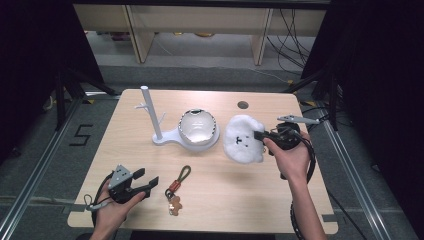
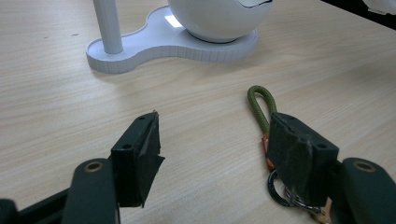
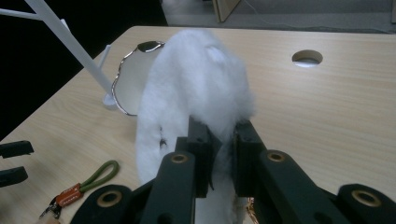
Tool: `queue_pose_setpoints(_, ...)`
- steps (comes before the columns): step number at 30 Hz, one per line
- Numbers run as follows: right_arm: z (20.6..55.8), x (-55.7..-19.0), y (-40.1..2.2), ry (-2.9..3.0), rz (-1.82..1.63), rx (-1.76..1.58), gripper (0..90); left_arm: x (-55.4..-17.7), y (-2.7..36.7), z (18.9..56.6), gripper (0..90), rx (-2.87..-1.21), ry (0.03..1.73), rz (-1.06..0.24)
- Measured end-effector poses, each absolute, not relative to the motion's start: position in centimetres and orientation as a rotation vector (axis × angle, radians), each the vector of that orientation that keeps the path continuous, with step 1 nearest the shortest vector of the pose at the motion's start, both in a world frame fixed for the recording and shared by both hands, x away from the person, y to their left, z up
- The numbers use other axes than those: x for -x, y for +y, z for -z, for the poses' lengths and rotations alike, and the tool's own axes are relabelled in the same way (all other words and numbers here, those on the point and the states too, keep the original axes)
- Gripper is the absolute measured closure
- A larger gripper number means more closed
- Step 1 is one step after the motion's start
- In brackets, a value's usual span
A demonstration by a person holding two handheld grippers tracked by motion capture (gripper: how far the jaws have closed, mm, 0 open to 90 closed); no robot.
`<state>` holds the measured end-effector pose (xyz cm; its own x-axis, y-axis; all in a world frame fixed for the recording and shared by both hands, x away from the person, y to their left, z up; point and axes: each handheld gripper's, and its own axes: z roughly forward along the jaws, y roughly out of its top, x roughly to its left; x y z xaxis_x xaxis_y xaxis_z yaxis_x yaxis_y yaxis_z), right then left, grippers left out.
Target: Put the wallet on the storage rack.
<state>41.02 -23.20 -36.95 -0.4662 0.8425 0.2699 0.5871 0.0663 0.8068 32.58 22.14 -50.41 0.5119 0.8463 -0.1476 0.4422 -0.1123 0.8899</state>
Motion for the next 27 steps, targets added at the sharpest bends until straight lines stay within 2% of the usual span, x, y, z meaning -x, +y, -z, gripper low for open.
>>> queue_pose_setpoints(27,35.7,-43.0,-20.5,2.036,-1.428,-1.392,81.6,-32.6,22.2,50.5,34.1,-1.743,1.099,-0.504)
